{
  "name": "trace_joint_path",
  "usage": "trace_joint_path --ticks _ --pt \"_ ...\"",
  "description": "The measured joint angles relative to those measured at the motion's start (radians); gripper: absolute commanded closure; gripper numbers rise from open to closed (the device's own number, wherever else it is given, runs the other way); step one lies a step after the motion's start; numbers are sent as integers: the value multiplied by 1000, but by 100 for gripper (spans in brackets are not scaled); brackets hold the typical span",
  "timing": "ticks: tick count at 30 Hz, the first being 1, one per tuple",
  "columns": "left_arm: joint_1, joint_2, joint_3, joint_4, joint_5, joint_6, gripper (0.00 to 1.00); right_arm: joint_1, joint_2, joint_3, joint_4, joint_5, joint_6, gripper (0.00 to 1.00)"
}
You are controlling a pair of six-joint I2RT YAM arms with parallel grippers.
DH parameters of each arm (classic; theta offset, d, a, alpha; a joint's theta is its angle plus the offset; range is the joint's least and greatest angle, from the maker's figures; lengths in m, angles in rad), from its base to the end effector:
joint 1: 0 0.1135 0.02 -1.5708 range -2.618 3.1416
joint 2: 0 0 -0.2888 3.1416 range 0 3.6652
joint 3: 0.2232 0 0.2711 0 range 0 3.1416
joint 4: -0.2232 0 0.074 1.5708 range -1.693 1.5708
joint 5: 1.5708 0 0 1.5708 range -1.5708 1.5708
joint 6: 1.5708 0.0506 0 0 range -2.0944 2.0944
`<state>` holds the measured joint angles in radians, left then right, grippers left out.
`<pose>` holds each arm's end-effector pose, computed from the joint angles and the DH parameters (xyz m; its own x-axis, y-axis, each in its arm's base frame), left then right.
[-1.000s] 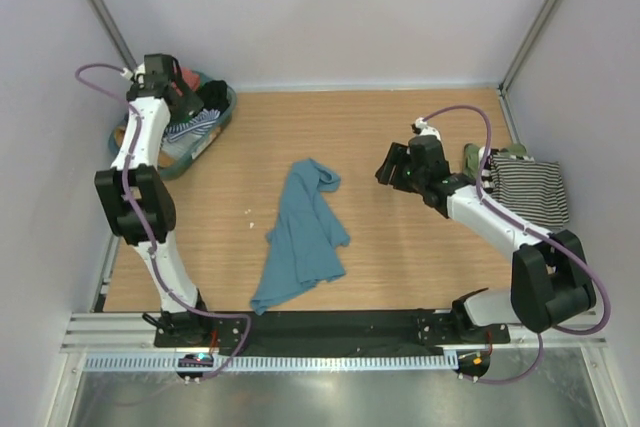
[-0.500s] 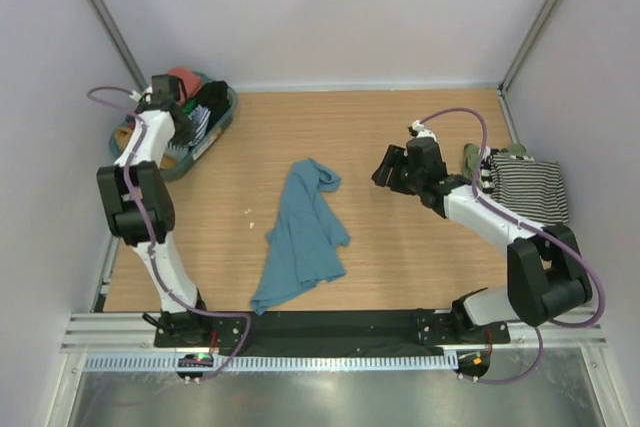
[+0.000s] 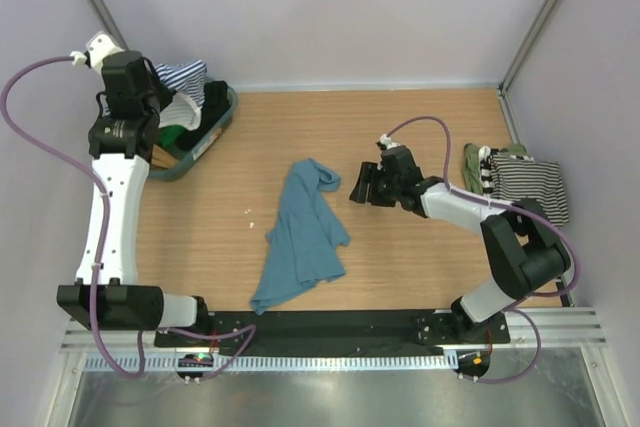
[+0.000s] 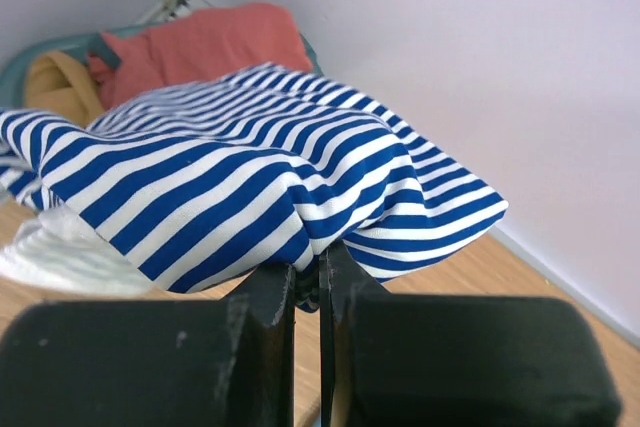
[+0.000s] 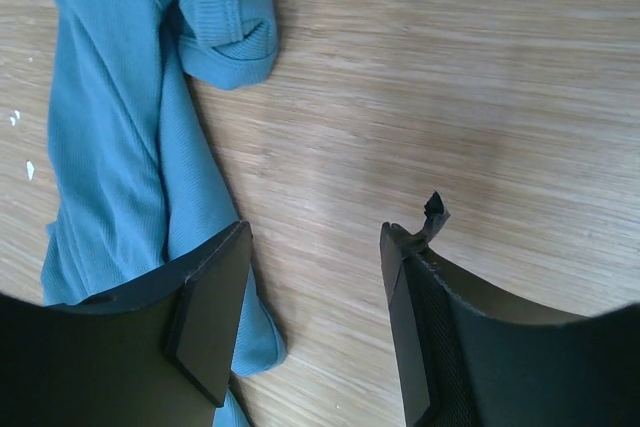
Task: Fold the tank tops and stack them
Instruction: Flatten the tank top out
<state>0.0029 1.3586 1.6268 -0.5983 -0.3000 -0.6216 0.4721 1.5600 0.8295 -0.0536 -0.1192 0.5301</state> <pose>0.3139 0.0159 0.4841 -0.0991 -0.5566 -0.8248 -0.4183 0.7754 -0.4730 0.3017 0.1608 0.1828 -0.8088 0.1507 -0.5684 -0.1362 0.8923 0.4304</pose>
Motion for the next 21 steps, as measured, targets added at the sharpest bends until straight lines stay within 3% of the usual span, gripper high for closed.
trace_joint_path --ticks 6,13,14,15,18,21 --pt "37 111 78 -18 -67 5 100 51 32 41 22 -15 -22 38" --pt "143 511 226 -50 -47 -21 97 116 104 78 16 -18 -49 37" --pt "151 576 265 -60 -37 -23 89 122 112 83 13 -18 -53 36" --pt "156 640 323 -93 -20 -24 56 130 121 87 11 -18 -56 36" --pt "156 762 436 -147 22 -25 17 144 138 99 5 -8 -61 36" --pt "131 748 420 -177 27 -19 3 154 144 113 -16 21 -64 37"
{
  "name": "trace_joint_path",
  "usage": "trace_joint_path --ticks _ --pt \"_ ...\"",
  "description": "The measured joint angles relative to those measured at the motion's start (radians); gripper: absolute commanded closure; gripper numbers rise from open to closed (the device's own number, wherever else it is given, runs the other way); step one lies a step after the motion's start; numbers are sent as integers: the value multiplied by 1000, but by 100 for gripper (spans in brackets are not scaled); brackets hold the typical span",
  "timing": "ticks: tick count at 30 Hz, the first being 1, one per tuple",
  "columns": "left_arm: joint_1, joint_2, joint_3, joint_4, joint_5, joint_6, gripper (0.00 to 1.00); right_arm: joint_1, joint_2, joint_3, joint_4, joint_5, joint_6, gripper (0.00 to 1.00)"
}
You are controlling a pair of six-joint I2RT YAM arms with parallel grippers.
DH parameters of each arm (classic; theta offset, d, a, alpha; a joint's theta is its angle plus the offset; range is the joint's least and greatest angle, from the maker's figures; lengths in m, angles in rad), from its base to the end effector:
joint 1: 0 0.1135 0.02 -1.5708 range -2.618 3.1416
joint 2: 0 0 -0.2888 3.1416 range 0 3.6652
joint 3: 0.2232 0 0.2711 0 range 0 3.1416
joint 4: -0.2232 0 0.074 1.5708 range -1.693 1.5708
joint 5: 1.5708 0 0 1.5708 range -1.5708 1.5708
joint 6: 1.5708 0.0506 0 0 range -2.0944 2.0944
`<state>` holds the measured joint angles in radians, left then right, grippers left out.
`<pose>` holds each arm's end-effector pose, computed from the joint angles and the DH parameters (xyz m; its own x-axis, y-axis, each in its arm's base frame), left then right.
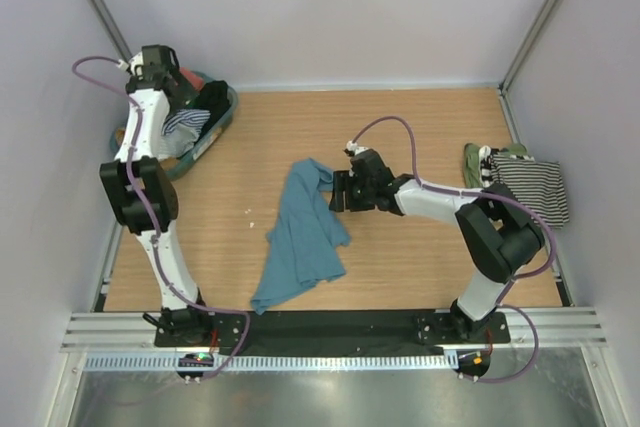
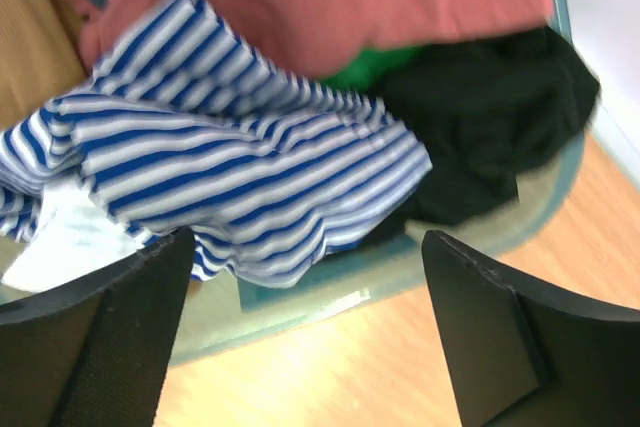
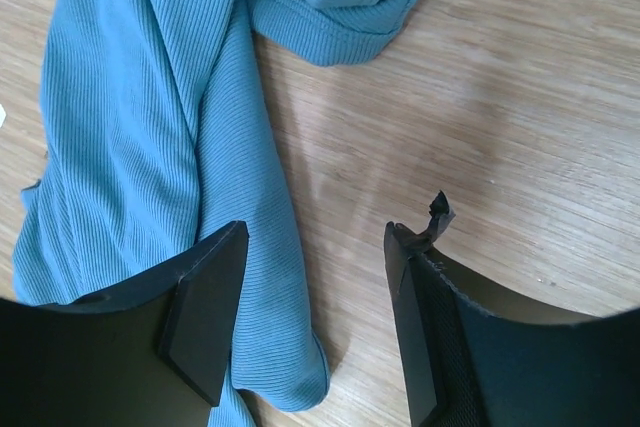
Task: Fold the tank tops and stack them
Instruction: Flatten the tank top out
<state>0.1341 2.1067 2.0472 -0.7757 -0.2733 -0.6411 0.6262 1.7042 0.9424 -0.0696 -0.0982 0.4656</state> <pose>0.5108 0.0827 0.3150 -0.4045 -0.6357 -0.6575 -0.6865 0.6861 -0.2409 0.3009 0.2238 0.1688 -0.8208 -0.0423 -0.5696 -0.3002 0.8803 0.3673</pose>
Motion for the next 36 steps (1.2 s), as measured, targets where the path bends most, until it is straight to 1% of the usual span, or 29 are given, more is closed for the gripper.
trace_joint_path --ticks 5,12,15,17,18,21,24,26,30,33,36 --pt "-82 -159 -132 -2 -36 23 3 3 39 79 -47 72 1 41" --pt "-227 -375 -258 0 -98 56 3 2 189 271 -103 154 4 43" --pt "-303 -420 -307 0 -116 69 4 2 264 362 -150 183 5 54" --pt "-349 -427 -329 -3 -124 74 4 2 317 437 -197 213 2 86" --pt "-372 -427 -338 -6 -127 75 4 2 338 466 -213 228 0 99" --pt "-441 -427 -367 -14 -127 77 4 0 348 497 -257 267 5 99" --pt "-516 -427 -401 -11 -113 77 4 -6 309 480 -285 319 4 99" --pt "-565 -423 -426 -4 -91 77 5 -9 238 432 -294 355 3 99" --pt "-640 -379 -441 29 -37 76 6 -20 30 341 -308 404 -4 99" --pt "-694 -334 -457 73 -11 74 7 -27 -84 333 -306 419 -14 99" --pt "-740 -332 -537 135 12 73 9 -34 -151 333 -308 421 -27 99"
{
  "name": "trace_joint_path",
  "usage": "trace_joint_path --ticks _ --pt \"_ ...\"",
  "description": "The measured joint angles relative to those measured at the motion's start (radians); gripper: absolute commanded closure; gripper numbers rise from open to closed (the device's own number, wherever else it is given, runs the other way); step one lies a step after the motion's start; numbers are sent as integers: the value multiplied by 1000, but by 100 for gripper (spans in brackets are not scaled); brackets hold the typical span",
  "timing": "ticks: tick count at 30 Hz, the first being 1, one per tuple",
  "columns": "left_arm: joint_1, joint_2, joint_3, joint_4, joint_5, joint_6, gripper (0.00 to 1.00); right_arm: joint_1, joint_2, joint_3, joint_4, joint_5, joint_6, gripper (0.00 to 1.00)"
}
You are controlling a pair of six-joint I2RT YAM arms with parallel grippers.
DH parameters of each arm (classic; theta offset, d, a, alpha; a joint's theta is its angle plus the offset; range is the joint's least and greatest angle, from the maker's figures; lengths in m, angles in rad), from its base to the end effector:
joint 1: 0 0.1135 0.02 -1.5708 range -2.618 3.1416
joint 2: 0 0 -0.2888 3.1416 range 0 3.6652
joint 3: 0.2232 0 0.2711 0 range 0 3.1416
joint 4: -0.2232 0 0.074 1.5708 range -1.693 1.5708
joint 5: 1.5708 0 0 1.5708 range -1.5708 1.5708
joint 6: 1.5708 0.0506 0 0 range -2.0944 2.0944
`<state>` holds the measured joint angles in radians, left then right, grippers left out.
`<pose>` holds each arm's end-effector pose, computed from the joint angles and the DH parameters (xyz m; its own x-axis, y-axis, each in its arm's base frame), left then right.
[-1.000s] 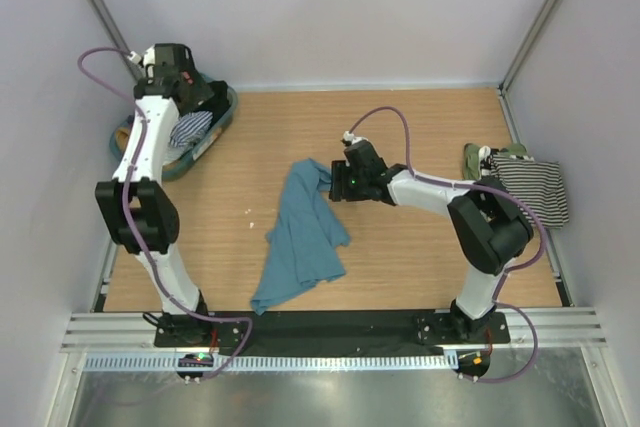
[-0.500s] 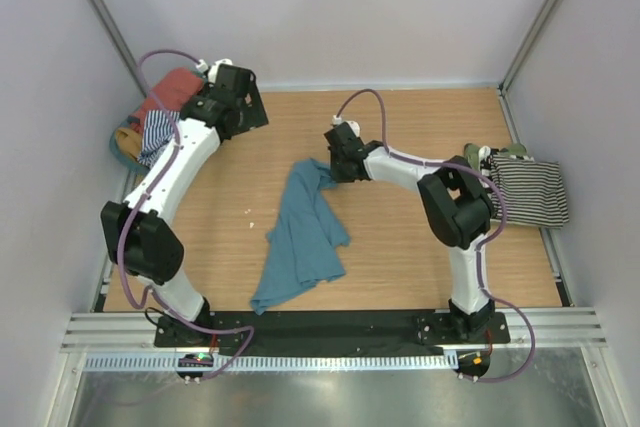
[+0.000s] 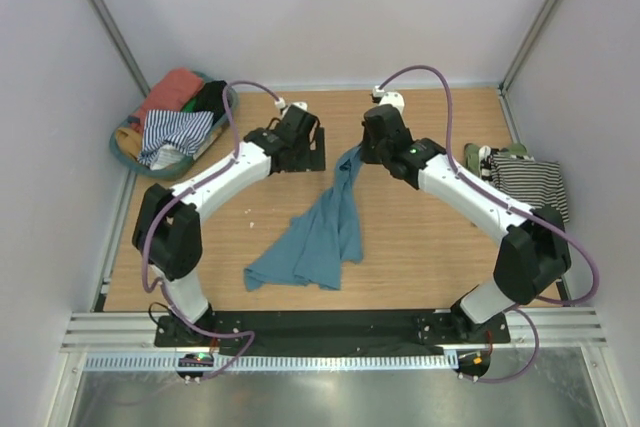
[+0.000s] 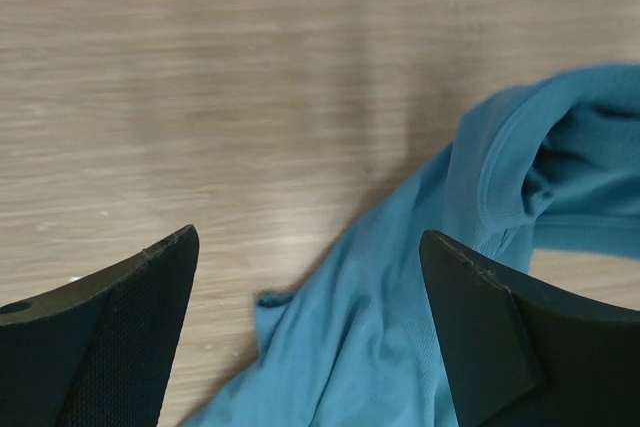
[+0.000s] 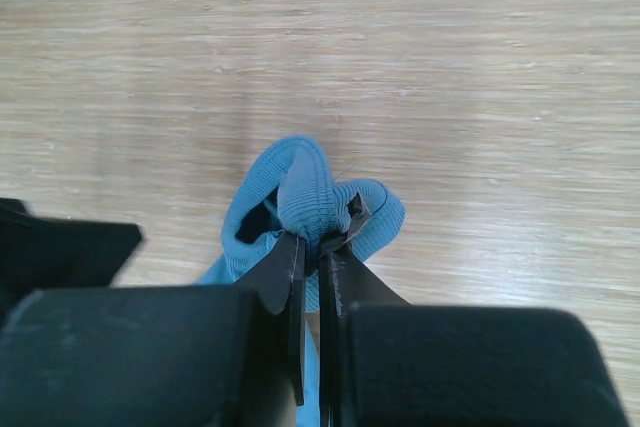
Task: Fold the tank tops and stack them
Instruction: Flatten the tank top out
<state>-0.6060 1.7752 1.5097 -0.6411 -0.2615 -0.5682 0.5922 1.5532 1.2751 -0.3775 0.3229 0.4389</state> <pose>0.3570 -0.2315 0.2881 -0.7711 -0.0981 -0.6291 0.0051 0.9871 -0.1601 0.3262 0.2001 0.3130 -0.5941 0.0860 -0.7998 -0.0753 0.9840 0.1617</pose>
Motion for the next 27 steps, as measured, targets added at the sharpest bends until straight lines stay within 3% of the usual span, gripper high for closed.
trace_joint_path --ticks 4,9,15,18,22,27 --pt "-40 -59 -192 110 71 -8 9 -1 -29 14 -42 -3 -23 99" --pt "-60 -238 -399 179 163 -14 10 -8 -29 84 -109 20 -41 99" --pt "-185 -388 -485 240 215 -53 30 -95 -36 81 -113 9 -22 99" --pt "-283 -378 -509 252 227 -92 32 -144 -36 64 -111 -5 -12 99" --pt "-421 -306 -509 251 217 -137 25 -169 -36 54 -107 -13 -2 99" --pt "-516 -134 -439 239 201 -165 25 -175 -36 37 -99 -31 8 99"
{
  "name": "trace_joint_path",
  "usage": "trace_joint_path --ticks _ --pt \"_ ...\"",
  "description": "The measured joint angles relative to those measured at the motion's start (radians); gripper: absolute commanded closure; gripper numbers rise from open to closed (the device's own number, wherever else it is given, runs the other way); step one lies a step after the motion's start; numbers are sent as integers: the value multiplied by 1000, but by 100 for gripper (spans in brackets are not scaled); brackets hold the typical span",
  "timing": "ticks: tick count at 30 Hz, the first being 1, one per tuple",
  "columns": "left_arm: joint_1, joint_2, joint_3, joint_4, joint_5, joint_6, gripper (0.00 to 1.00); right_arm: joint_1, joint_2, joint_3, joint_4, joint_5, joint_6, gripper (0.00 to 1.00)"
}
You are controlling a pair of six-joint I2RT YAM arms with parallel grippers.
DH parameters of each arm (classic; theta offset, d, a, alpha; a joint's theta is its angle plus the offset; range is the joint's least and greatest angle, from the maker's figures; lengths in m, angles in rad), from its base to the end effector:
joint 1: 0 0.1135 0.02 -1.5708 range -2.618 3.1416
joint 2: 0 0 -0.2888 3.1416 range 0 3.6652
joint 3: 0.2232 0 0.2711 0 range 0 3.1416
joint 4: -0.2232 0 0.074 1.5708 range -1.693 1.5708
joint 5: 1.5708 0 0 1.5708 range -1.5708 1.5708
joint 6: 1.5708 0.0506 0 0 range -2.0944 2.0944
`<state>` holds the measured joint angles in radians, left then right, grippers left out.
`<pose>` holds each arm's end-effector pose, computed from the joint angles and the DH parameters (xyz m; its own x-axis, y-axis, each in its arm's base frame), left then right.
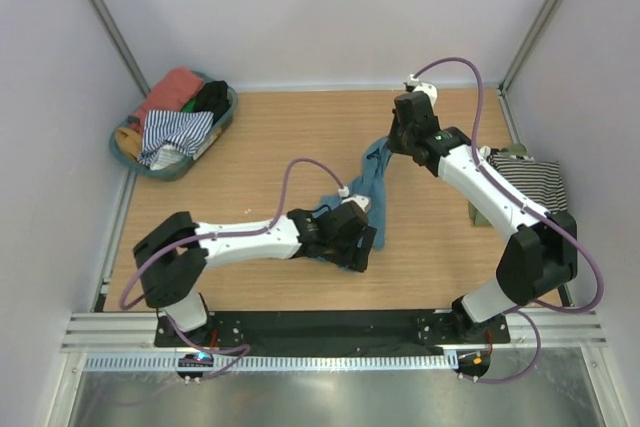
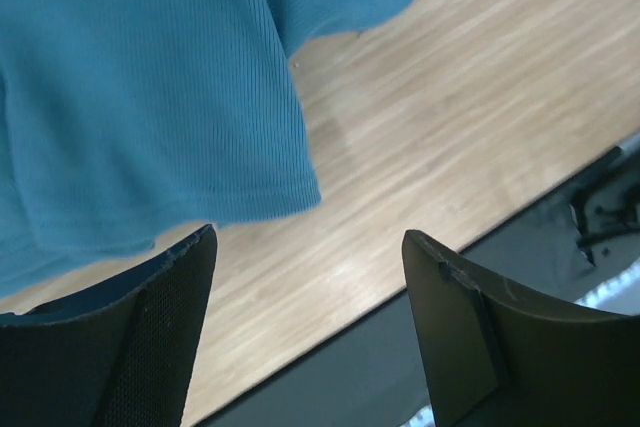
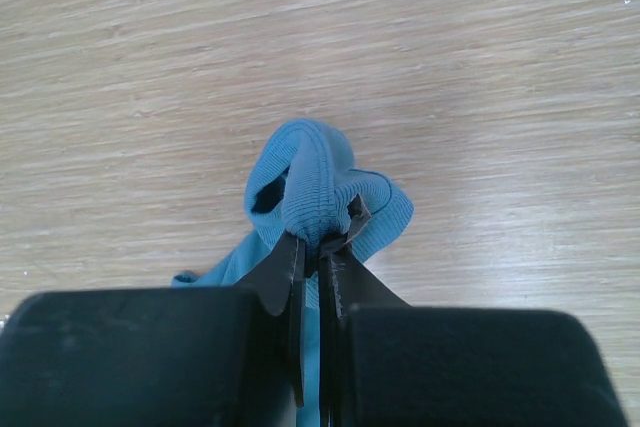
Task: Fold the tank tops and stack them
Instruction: Flatten the tank top out
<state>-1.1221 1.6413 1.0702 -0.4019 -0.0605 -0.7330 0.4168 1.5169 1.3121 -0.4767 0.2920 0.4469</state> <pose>0.1612 -0.3278 0.2062 -0.8584 0.2433 -0.4517 0.4175 0.8429 -0.3394 0.3448 0.1367 0.3297 -0.5987 0.1876 -0.7787 0.0837 0.9815 0.1721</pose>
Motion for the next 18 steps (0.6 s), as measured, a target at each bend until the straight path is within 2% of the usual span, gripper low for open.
trace_joint_path --ticks 6,8,10,12,13,14,15,16,18 --pt "-18 167 110 -24 -36 0 34 -8 0 -23 3 -8 3 99" --pt "-22 193 130 -31 -48 -2 48 -13 0 -29 4 -9 5 99" --pt "-26 218 154 -50 -64 0 56 -21 0 -33 5 -12 6 99" --pt "-28 236 171 -67 -84 0 60 -27 0 -34 5 -15 9 99" --pt "-28 244 176 -74 -97 -5 72 -33 -1 -35 6 -17 12 99" --pt "-29 253 176 -87 -116 -13 93 -37 -2 -39 8 -18 15 99" --pt "-29 255 175 -90 -121 -21 93 -41 -4 -44 11 -18 18 99" --pt "-28 257 175 -100 -135 -23 100 -48 -8 -51 13 -18 22 99" --pt "-28 256 175 -114 -161 -35 100 -62 -19 -71 16 -18 30 99"
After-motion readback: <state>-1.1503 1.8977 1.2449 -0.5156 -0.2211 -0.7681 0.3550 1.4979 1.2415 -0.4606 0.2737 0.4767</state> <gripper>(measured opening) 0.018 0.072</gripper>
